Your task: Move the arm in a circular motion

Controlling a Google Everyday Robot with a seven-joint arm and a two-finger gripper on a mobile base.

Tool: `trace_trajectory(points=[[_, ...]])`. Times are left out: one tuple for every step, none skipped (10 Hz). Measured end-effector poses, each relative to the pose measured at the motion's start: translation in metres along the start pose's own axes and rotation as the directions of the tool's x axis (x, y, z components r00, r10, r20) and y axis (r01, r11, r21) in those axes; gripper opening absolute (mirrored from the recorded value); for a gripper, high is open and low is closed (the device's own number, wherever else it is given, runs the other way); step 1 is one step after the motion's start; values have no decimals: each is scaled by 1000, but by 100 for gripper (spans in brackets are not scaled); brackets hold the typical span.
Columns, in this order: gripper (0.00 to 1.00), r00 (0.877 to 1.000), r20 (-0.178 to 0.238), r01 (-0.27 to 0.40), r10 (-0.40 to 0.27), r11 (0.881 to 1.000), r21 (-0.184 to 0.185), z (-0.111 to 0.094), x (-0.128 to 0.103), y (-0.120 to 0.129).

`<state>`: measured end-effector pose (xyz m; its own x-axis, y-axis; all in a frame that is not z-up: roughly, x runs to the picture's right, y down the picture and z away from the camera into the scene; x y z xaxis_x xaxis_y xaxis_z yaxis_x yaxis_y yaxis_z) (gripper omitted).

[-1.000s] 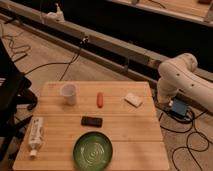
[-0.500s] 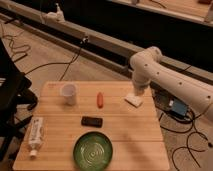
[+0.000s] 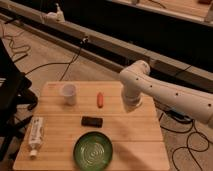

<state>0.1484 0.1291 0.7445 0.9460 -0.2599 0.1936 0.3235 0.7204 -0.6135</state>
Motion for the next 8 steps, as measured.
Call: trace_trajectory(points=[[0, 1000, -16, -10, 10, 1000, -14, -1, 11, 18], [0, 999, -37, -39, 38, 999, -23, -4, 28, 33], [0, 993, -66, -102, 100, 995, -17, -11, 56, 44], [0, 980, -101, -173, 172, 985, -1, -20, 87, 49], [0, 968, -128, -214, 214, 977, 16, -25, 108, 48], [0, 946, -164, -277, 280, 960, 43, -35, 138, 44], [0, 926, -191, -318, 324, 946, 63, -42, 159, 37], [0, 909, -215, -347, 357, 934, 83, -46, 175, 22]])
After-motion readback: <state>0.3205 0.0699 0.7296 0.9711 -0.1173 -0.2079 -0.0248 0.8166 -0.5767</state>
